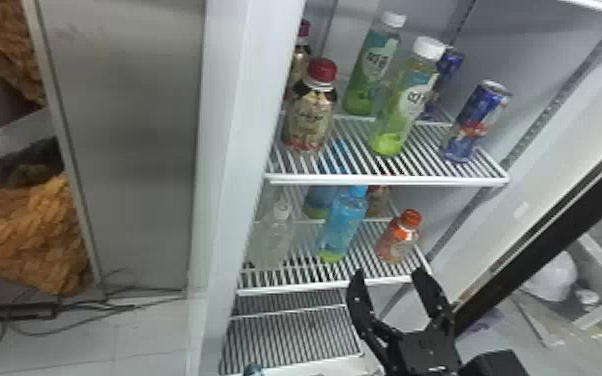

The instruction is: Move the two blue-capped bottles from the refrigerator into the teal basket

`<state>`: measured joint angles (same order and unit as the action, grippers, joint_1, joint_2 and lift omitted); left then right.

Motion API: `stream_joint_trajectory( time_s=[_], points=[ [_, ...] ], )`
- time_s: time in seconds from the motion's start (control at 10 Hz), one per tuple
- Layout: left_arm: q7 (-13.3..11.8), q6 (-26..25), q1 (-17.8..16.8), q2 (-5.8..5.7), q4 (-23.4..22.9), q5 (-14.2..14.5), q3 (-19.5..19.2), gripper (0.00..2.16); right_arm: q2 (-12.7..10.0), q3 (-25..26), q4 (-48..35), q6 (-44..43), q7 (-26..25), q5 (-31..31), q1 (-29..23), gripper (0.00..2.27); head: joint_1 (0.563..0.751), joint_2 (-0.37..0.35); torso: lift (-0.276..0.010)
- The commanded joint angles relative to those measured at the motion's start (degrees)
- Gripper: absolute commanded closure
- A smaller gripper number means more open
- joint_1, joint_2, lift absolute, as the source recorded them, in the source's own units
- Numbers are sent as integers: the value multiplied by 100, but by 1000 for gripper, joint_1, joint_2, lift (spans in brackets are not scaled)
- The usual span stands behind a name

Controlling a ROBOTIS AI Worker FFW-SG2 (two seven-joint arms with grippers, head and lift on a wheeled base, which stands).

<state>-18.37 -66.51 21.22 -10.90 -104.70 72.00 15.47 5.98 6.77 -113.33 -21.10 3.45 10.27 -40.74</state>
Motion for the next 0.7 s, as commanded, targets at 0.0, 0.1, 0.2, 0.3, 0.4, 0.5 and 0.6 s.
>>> stream_joint_trajectory(
  time_s=[0.0,0.1,0.2,0.3,0.4,0.5,0.6],
  points=[
    [0,0,1,0,-14,-1,0,1134,0,0,20,0,-2,1,25,102,695,-350,-137],
    [0,0,1,0,0,-1,-9,1134,0,0,48,0,-2,-8,53,102,695,-350,-137],
    [0,0,1,0,0,-1,-9,1134,0,0,76,0,-2,-8,81,102,695,-350,-137],
    [0,0,1,0,0,7,-9,1134,9,0,118,0,-2,-8,109,102,695,-350,-137],
    [0,14,-13,0,0,7,-9,1134,9,0,175,-14,-2,1,165,102,695,-350,-137],
    [-9,14,-13,0,0,7,0,1134,18,-18,259,-56,-2,10,236,102,695,-350,-137],
    [-9,14,-13,0,0,7,0,1134,26,-53,414,-127,-11,19,362,102,695,-350,-137]
  ],
)
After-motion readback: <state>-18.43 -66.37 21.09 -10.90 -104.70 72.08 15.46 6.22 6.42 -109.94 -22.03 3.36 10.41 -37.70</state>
